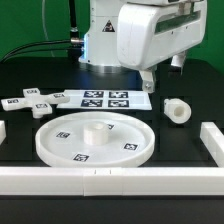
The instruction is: Assemble round table
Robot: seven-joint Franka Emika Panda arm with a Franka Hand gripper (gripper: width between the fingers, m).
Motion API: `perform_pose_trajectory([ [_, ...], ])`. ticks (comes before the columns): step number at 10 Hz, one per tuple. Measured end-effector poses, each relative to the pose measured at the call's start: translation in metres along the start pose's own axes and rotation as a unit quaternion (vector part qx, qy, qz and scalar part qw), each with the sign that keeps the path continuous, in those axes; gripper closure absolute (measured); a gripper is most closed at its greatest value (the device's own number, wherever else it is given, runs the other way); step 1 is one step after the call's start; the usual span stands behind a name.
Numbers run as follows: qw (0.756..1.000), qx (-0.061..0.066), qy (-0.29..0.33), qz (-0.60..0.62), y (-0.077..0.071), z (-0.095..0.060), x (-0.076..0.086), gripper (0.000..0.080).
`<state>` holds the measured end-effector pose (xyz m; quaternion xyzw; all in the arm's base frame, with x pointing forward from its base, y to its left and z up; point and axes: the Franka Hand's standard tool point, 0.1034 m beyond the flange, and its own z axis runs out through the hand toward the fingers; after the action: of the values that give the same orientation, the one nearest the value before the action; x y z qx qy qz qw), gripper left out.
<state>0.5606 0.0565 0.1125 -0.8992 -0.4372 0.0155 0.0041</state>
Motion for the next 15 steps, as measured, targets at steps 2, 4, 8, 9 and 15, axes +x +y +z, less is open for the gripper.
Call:
perform_pose_trajectory([
  [2, 1.000, 0.000, 0.000, 0.000, 0.000, 0.000, 0.000, 0.0150],
  [4, 1.000, 0.000, 0.000, 0.000, 0.000, 0.000, 0.000, 0.0150],
  [8, 0.997, -0.018, 0.013, -0.072, 0.028, 0.046, -0.059, 0.0150],
  [9, 0.997, -0.017, 0.012, -0.079, 0.034, 0.053, -0.068, 0.0150],
  [15, 0.995, -0.006, 0.008, -0.104, 0.043, 0.076, -0.088, 0.0150],
])
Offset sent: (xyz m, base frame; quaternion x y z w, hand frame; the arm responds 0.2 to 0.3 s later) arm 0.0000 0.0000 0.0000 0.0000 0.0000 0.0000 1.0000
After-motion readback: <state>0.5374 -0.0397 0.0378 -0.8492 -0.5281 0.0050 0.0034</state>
